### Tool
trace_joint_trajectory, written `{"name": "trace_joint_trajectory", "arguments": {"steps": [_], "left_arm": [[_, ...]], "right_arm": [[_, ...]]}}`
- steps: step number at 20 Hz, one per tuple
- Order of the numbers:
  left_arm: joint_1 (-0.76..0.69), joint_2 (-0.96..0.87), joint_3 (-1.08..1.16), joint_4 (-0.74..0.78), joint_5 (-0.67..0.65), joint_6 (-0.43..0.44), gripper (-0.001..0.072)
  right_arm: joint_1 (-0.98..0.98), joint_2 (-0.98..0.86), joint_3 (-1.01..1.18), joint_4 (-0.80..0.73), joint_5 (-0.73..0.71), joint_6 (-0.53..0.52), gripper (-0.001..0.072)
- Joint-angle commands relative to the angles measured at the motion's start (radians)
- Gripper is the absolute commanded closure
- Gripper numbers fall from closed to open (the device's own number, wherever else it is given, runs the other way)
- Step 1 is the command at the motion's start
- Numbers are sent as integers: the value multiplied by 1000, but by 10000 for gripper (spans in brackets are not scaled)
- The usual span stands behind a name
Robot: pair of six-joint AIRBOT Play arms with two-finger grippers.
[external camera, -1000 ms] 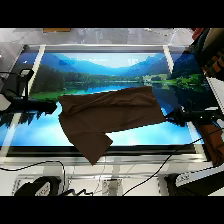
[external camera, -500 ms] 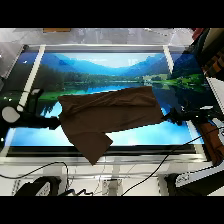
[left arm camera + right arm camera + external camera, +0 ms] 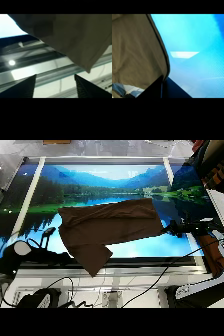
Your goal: Fold the clothes and pants, and hang the long-sleeved shirts on hangers.
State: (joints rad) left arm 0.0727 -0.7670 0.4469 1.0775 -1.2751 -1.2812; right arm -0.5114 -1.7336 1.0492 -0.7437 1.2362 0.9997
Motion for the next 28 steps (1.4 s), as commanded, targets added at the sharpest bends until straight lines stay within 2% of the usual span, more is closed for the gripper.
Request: {"name": "trace_joint_trajectory", "arguments": {"steps": [1,2,7,10,15,17,20,23,24,28], "left_arm": [[-9,-22,-84,-98,50,4,42],[-9,-37,-85,-99,60,2,13],[-76,-164,-85,-148,144,9,15],[-145,-237,-85,-265,241,84,17],[-236,-367,-85,-268,300,84,19],[-241,-386,-85,-270,335,84,180],[-238,-376,-70,-251,344,84,255],[-227,-338,-45,-208,337,84,543],[-220,-314,-35,-182,327,85,696],[-156,-172,-2,-101,296,84,696]], "right_arm": [[0,1,0,3,2,0,700],[0,1,0,3,2,0,701],[0,1,0,3,1,0,701],[0,1,0,3,2,1,700],[0,1,0,3,1,1,700],[0,1,0,3,2,1,700],[0,1,0,3,3,0,701],[0,6,0,3,10,-10,701],[0,15,0,3,15,-25,701],[3,80,0,14,52,-44,701]]}}
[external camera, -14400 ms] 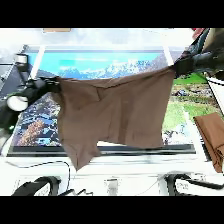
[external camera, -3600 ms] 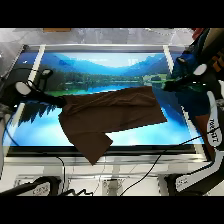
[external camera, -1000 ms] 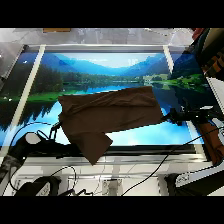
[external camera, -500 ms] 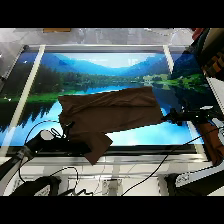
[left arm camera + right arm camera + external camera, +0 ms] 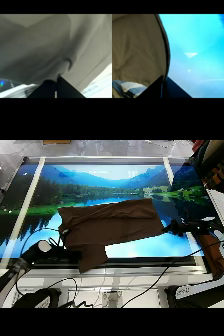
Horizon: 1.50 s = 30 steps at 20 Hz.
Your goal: Fold the clothes and pants, and hang the long-sleeved shirts on hangers.
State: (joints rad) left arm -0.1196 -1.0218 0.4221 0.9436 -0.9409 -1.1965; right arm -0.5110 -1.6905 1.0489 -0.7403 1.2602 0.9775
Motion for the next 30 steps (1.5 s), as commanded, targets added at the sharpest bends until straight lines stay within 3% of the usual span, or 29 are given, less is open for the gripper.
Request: {"name": "trace_joint_trajectory", "arguments": {"steps": [1,4,9,12,23,30], "left_arm": [[60,128,35,34,-39,0,696],[110,239,77,33,42,0,696],[101,269,96,26,530,0,697],[102,219,110,26,696,0,697],[103,-316,536,29,694,46,699],[101,-482,689,29,709,64,698]], "right_arm": [[3,59,0,22,39,-27,702],[40,132,0,103,37,-30,702],[235,194,1,239,-139,-25,701],[327,197,20,288,-330,17,701],[478,189,58,349,-955,163,702],[488,63,180,345,-993,166,702]]}}
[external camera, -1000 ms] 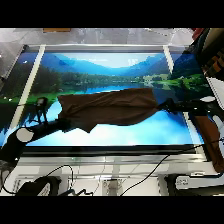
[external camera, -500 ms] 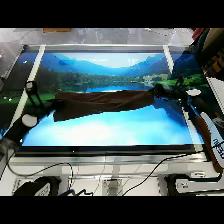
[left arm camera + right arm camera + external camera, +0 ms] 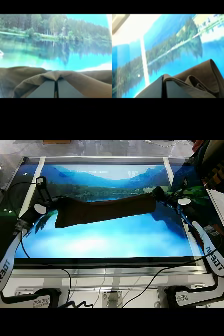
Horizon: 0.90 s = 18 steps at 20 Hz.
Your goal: Fold the clothes and pants, and hang the long-sleeved shirts on hangers.
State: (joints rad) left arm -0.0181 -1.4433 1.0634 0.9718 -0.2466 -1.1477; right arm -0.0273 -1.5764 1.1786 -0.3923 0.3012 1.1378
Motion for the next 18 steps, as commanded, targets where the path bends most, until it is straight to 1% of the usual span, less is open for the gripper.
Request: {"name": "trace_joint_trajectory", "arguments": {"steps": [1,7,10,14,15,16,17,18], "left_arm": [[-1,-72,48,1,26,14,698],[-3,-131,48,-2,101,14,697],[-24,-140,48,-3,108,14,697],[-51,-156,48,-3,171,14,697],[-54,-158,48,-2,182,14,668],[-55,-158,48,-2,187,14,465],[-55,-158,48,-2,195,14,118],[-51,-158,48,-2,204,15,7]], "right_arm": [[5,-77,72,-3,-30,6,701],[28,-198,166,-4,-41,5,702],[47,-221,172,-4,-73,5,701],[55,-243,184,-4,-82,5,701],[57,-244,185,-4,-83,5,650],[57,-244,185,-4,-82,2,398],[57,-242,187,-7,-77,2,58],[57,-240,187,-11,-67,1,17]]}}
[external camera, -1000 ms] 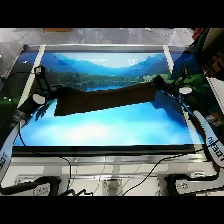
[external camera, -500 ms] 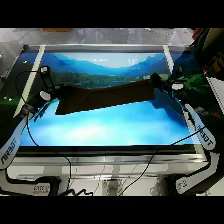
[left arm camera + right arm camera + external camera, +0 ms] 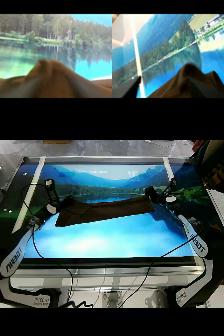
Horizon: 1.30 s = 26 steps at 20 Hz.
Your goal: Fold the clothes and pants, and hang the long-sleeved shirts on hangers.
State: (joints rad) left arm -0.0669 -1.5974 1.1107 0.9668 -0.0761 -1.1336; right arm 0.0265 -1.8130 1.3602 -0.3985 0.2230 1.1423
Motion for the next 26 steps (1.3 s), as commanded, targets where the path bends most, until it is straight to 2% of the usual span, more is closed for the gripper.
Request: {"name": "trace_joint_trajectory", "arguments": {"steps": [1,4,6,7,9,11,13,14,16,18,21,24,26], "left_arm": [[2,4,1,3,29,0,0],[40,67,1,1,-54,-10,10],[103,110,3,2,-224,-103,20],[152,120,10,2,-356,-119,16],[253,116,26,2,-594,-116,16],[344,96,41,-3,-758,-115,16],[404,42,76,-52,-918,-34,16],[423,4,94,-128,-987,6,16],[439,-66,116,-256,-1009,78,2],[438,-112,129,-265,-948,158,1],[434,-149,133,-312,-884,159,1],[430,-188,136,-464,-914,258,3],[415,-211,136,-527,-923,281,3]], "right_arm": [[-1,2,5,-7,36,-3,17],[-21,31,5,-76,111,-3,26],[-41,57,5,-167,167,-3,25],[-57,69,5,-208,204,-3,25],[-87,87,5,-248,277,-3,26],[-104,96,5,-256,345,-3,26],[-106,96,5,-257,376,-3,26],[-106,96,5,-253,382,-3,26],[-107,96,5,-253,390,-2,26],[-106,96,5,-245,397,-2,26],[-107,96,5,-245,398,-2,26],[-106,96,5,-245,397,-2,26],[-106,96,5,-245,397,-2,26]]}}
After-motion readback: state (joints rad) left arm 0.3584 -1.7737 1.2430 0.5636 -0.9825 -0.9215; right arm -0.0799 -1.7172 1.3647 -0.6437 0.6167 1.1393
